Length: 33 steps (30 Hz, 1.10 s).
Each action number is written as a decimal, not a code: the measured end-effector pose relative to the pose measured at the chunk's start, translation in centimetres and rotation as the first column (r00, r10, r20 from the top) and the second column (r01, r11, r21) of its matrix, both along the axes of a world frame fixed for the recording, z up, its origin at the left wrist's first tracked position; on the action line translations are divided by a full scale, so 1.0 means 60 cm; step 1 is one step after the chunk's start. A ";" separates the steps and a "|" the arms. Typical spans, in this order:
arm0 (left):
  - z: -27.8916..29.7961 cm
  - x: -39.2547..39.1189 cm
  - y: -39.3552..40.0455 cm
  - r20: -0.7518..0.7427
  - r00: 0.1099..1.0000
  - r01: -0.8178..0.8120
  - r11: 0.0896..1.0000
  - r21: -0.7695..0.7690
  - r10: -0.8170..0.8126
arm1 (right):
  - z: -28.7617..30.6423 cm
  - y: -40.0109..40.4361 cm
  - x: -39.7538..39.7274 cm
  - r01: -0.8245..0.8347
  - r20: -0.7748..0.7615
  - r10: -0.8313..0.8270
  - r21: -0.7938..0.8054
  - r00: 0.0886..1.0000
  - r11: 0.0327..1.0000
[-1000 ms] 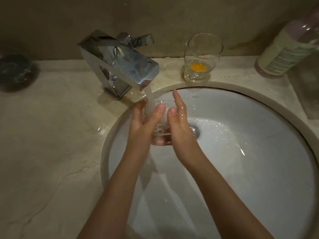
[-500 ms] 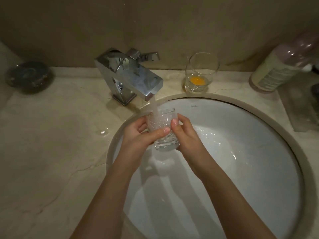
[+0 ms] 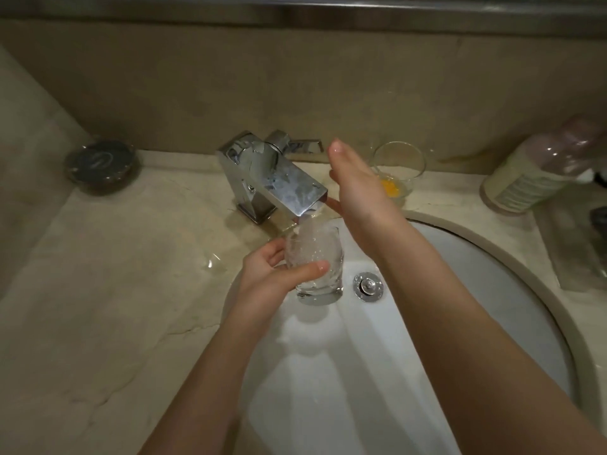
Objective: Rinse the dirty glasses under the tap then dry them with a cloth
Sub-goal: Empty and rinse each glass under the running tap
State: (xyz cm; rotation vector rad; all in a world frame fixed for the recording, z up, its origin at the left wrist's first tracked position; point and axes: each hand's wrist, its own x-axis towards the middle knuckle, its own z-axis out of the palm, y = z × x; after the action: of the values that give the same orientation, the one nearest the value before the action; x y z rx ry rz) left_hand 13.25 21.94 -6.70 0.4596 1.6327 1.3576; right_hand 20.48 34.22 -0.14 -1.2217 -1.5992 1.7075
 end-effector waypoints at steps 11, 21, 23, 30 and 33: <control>-0.004 0.001 -0.013 -0.033 0.999 -0.007 0.999 -0.031 0.006 | 0.011 -0.004 0.002 -0.097 0.064 0.089 0.125 0.994 0.987; -0.014 0.011 -0.020 -0.001 0.999 -0.033 0.999 -0.017 0.033 | 0.004 -0.029 0.017 -0.072 0.038 0.067 0.134 0.997 0.988; -0.017 0.014 -0.019 0.028 0.999 -0.036 0.999 -0.011 0.037 | -0.011 -0.041 0.041 -0.016 0.023 0.013 0.124 1.000 0.992; -0.015 0.034 -0.011 0.216 0.975 0.048 0.999 0.018 -0.051 | -0.092 -0.110 0.117 0.034 0.061 -0.023 -0.190 0.998 0.981; -0.008 0.049 -0.004 0.277 0.947 0.179 0.983 -0.036 -0.163 | -0.103 -0.112 0.129 0.062 0.068 -0.042 -0.318 0.997 0.946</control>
State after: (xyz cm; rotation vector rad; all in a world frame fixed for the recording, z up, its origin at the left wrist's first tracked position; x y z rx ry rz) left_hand 16.20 21.68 -7.19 0.3520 1.3706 1.1814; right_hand 28.25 27.51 -6.32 -1.4675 -1.3423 1.9679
